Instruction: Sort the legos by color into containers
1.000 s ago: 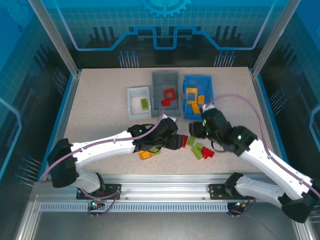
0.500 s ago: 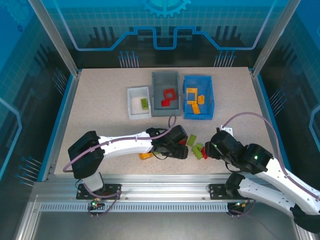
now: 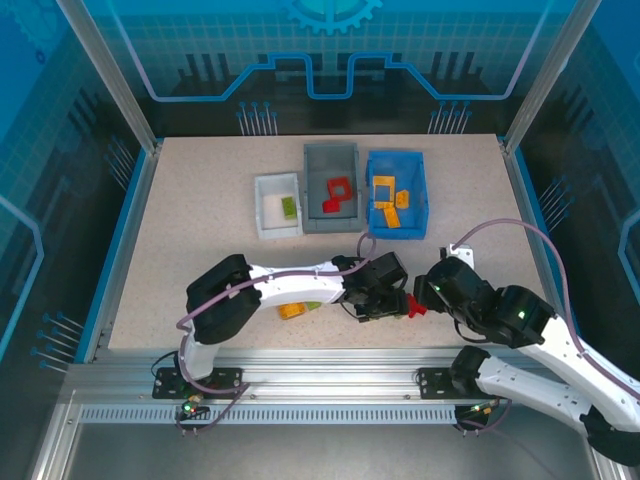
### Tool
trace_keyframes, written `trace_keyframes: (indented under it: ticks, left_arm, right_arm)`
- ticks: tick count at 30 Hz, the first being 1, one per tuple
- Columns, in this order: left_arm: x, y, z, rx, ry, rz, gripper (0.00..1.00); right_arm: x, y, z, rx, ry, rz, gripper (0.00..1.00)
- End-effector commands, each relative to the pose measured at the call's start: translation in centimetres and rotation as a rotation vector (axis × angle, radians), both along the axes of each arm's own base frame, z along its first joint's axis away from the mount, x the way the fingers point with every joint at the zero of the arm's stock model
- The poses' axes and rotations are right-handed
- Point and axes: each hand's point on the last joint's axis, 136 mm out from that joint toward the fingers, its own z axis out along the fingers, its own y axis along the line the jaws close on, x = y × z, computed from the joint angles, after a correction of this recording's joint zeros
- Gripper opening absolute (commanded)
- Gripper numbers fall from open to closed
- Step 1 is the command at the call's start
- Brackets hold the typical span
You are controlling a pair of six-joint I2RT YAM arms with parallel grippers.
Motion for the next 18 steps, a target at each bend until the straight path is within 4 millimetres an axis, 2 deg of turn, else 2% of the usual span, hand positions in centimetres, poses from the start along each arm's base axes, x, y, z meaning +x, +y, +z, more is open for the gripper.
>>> trace_keyframes:
  ticks: [1,6,12,18]
  left_arm:
    - [0.8,-1.0,0.1,-0.04,0.059,0.07,0.67]
    - [1.7,-0.7,-1.3,-0.04,0.073,0.121,0.66]
    - [2.6,-1.0,-1.5,-0.039,0.062,0.138,0.64]
    - [2.3,-0.3,-2.9,0.008,0.078,0.144,0.56]
  right_arm:
    - [-0.2,-0.7,1.0,-0.009,-0.028,-0.006,0.55]
    - [-0.2,-0.6,0.9,-0.004,-0.026,-0.006,0.55]
    - [-0.1,-0.3,0.7,-0.008,-0.019,0.001,0.55]
    - [-0.2,-0.5,0.9,-0.002,-0.028,-0.003,0.55]
